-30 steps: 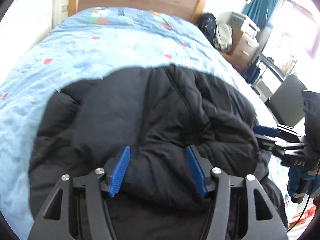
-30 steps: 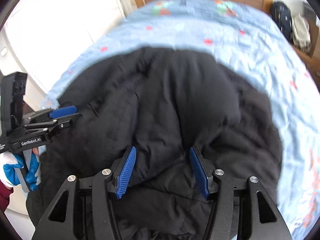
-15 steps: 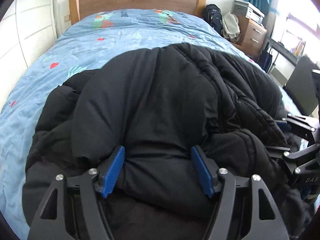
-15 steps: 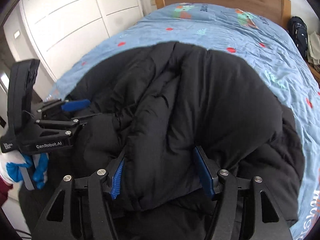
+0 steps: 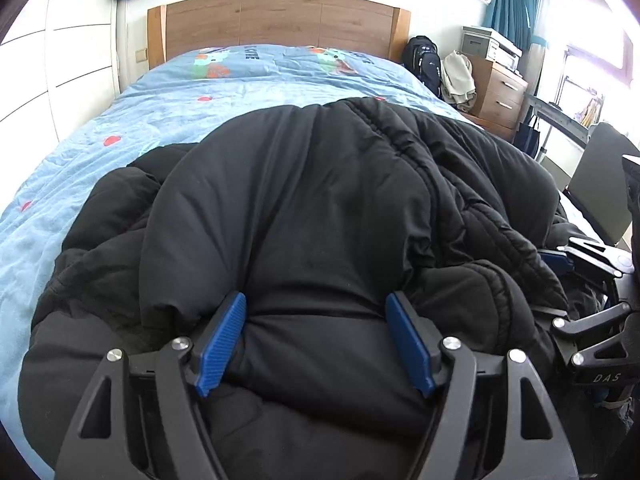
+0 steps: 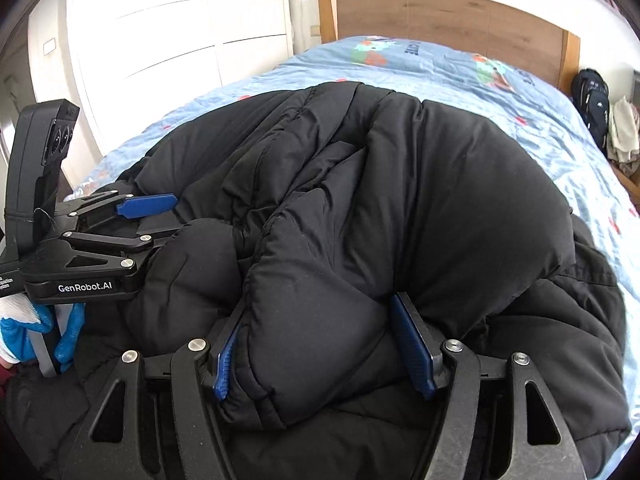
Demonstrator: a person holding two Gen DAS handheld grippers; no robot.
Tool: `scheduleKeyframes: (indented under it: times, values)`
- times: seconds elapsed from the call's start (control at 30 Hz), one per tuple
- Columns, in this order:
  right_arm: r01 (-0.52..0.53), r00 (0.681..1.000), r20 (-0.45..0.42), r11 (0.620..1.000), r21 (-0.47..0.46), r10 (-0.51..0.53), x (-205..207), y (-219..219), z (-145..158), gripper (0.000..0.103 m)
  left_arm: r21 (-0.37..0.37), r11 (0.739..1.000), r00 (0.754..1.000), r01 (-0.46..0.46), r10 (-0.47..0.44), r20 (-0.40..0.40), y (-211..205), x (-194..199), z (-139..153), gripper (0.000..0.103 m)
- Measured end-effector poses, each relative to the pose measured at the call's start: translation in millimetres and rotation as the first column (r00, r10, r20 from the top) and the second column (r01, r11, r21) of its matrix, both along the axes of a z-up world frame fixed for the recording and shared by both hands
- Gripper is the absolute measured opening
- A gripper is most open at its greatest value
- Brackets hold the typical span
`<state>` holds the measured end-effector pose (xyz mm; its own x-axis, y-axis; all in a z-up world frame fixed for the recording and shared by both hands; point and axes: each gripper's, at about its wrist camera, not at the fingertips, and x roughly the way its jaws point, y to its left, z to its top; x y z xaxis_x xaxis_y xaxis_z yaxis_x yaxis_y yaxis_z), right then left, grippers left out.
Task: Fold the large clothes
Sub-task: 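Lay the lifted side over the jacket body with both grippers, release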
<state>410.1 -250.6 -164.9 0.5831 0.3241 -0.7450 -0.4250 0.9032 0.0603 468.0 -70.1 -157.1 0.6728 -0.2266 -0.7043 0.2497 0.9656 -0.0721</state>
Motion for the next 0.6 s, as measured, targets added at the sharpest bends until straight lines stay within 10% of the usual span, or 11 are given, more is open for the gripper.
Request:
scheduleKeyframes:
  times: [0.6]
  values:
    - [0.051,0.999,0.014,0.997,-0.051,-0.051,-69.8,-29.9,76.7,0.069,0.061,0.996,0.997,-0.06,0.062,-0.043,29.8,-78.6,70.2,0.071]
